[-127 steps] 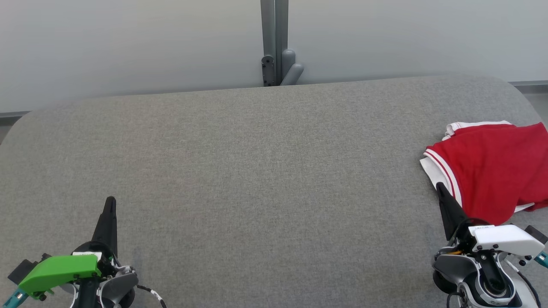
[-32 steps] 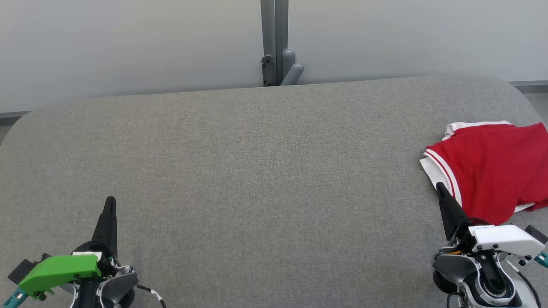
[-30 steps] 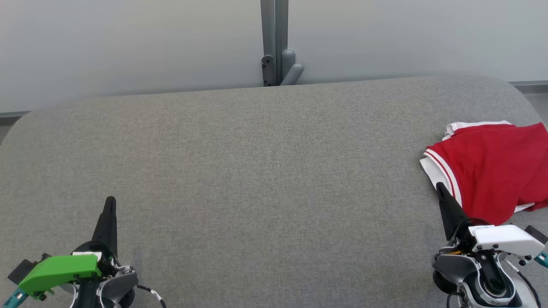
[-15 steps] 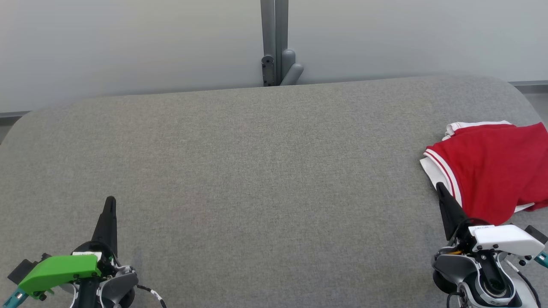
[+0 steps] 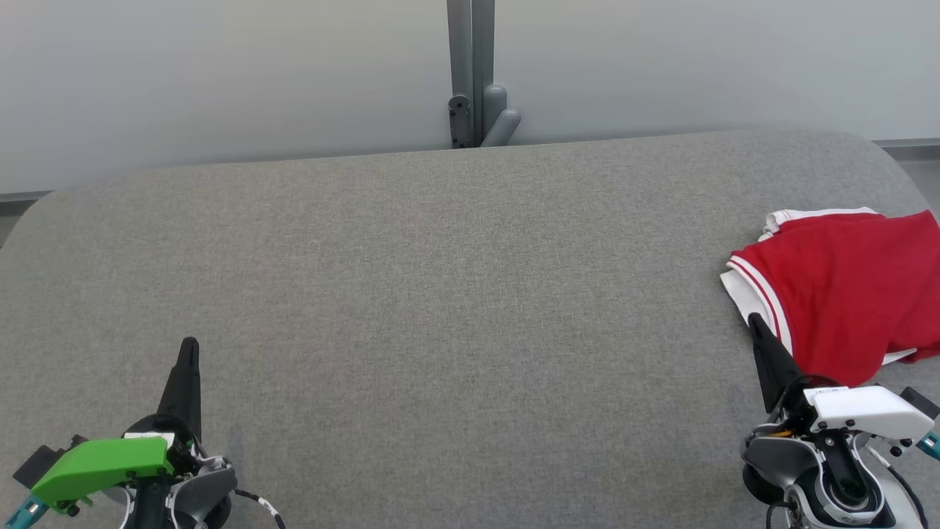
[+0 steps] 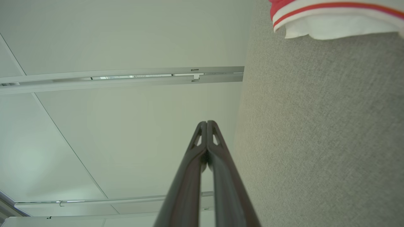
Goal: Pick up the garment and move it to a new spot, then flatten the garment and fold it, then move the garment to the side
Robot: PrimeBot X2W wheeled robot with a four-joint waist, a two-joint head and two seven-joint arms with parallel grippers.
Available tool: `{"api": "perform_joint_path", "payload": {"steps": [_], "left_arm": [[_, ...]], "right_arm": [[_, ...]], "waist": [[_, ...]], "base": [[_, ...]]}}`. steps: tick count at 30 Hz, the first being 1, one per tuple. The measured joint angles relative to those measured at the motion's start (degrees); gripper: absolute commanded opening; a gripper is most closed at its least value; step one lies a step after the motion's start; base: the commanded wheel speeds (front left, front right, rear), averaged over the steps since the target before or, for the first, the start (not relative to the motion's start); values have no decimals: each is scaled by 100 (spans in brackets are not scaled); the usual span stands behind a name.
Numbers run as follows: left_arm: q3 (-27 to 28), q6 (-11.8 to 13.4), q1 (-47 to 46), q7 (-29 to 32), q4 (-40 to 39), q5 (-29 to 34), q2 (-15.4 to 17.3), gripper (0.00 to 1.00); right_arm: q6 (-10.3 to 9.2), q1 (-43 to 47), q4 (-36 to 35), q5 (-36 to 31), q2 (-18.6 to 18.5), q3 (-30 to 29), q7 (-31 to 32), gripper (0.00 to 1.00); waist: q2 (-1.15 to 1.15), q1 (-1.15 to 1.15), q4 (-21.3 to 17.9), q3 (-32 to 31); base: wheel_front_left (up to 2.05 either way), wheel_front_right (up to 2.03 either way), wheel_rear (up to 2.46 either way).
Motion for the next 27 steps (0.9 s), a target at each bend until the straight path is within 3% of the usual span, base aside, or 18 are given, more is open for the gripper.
{"api": "perform_joint_path", "payload": {"steps": [27], "left_arm": [[0,0,0,0,-1,0,0,0]], "right_arm": [[0,0,0,0,0,0,0,0]], "waist": [[0,0,0,0]], "base": [[0,0,0]]}}
